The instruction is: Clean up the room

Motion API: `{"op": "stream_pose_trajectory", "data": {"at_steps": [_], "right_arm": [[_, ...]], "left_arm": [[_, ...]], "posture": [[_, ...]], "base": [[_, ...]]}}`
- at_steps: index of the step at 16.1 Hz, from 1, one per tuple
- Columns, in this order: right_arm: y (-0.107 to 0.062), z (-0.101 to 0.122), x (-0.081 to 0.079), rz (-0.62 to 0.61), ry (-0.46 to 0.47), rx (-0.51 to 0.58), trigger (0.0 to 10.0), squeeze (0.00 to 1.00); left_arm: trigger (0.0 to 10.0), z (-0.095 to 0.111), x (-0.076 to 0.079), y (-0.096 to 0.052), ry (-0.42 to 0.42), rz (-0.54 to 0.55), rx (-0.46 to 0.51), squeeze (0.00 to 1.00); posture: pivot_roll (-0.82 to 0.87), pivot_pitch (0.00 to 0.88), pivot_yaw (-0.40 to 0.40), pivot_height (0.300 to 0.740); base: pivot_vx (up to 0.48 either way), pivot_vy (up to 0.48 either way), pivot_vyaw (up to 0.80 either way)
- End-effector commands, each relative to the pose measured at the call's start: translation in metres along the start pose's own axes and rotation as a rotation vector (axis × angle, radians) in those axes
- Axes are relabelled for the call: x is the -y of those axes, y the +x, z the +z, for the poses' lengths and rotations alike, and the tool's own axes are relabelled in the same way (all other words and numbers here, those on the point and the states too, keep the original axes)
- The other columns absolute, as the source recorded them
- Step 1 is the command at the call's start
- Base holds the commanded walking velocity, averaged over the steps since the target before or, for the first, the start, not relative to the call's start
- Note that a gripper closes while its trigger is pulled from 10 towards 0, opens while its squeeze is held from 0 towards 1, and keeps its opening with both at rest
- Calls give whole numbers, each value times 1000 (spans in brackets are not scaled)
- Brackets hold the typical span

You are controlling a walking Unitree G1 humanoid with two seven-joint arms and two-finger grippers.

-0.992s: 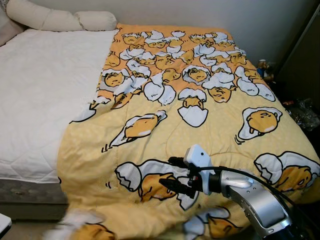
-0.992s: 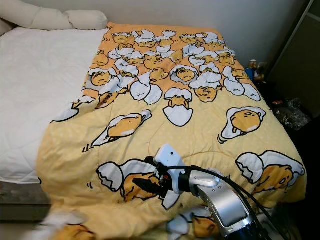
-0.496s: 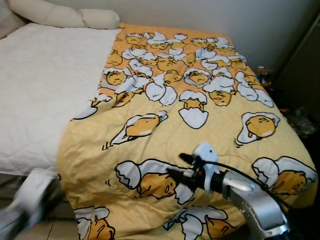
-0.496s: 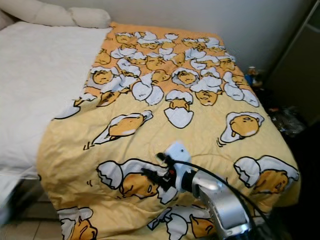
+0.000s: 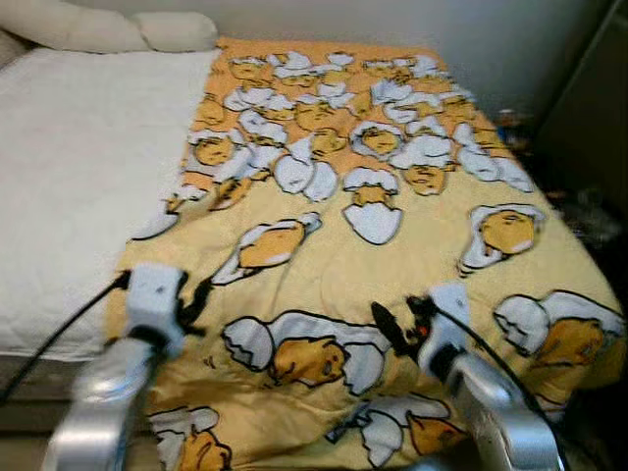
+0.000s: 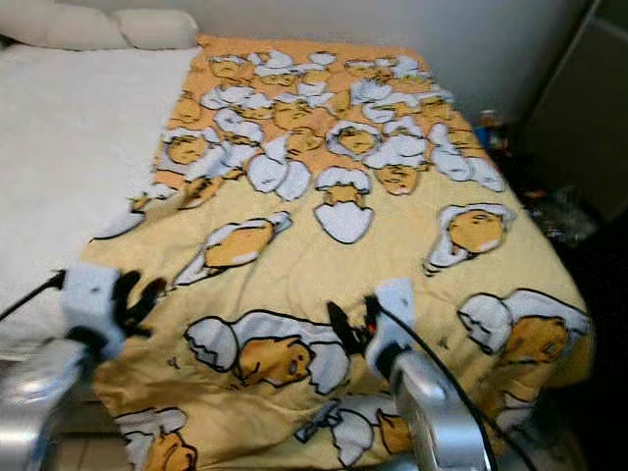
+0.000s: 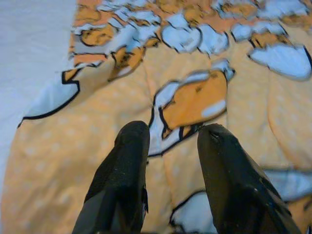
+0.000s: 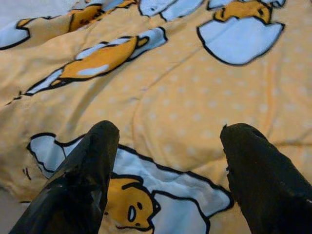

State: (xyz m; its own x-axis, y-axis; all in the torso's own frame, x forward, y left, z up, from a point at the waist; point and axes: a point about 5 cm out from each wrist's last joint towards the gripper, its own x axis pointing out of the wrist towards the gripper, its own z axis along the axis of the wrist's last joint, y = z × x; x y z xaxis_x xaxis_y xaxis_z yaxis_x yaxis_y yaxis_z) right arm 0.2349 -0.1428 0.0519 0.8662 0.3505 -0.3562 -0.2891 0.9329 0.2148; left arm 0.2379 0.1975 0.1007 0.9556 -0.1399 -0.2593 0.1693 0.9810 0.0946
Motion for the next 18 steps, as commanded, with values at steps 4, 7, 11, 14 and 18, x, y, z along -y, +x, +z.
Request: {"op": "stream_pose_trajectory", "data": {"at_steps": [4, 7, 11, 14, 18], "right_arm": [[-4, 9, 2, -29, -23, 43, 10000, 0], [-4, 9, -1, -28, -19, 36, 10000, 0], [-3, 9, 1, -57, -15, 20, 10000, 0], [-2, 8, 4, -87, -8, 7, 10000, 0], [-2, 6, 2, -89, 6, 4, 10000, 0]], "left_arm": [[10000, -2, 8, 2, 29, 13, -19, 0], [10000, -7, 12, -2, 64, -5, -39, 0], [10000, -7, 7, -7, 79, 24, -51, 0], [10000, -7, 2, -10, 87, 41, -55, 0], [10000, -8, -1, -13, 106, 32, -70, 0]], "posture": [[-65, 0, 1, 740], [-60, 0, -2, 740], [-44, 0, -12, 740], [-45, 0, -11, 740], [-45, 0, 1, 740]], "base": [[0, 345, 0], [0, 368, 0], [0, 370, 0], [0, 369, 0], [0, 368, 0]]}}
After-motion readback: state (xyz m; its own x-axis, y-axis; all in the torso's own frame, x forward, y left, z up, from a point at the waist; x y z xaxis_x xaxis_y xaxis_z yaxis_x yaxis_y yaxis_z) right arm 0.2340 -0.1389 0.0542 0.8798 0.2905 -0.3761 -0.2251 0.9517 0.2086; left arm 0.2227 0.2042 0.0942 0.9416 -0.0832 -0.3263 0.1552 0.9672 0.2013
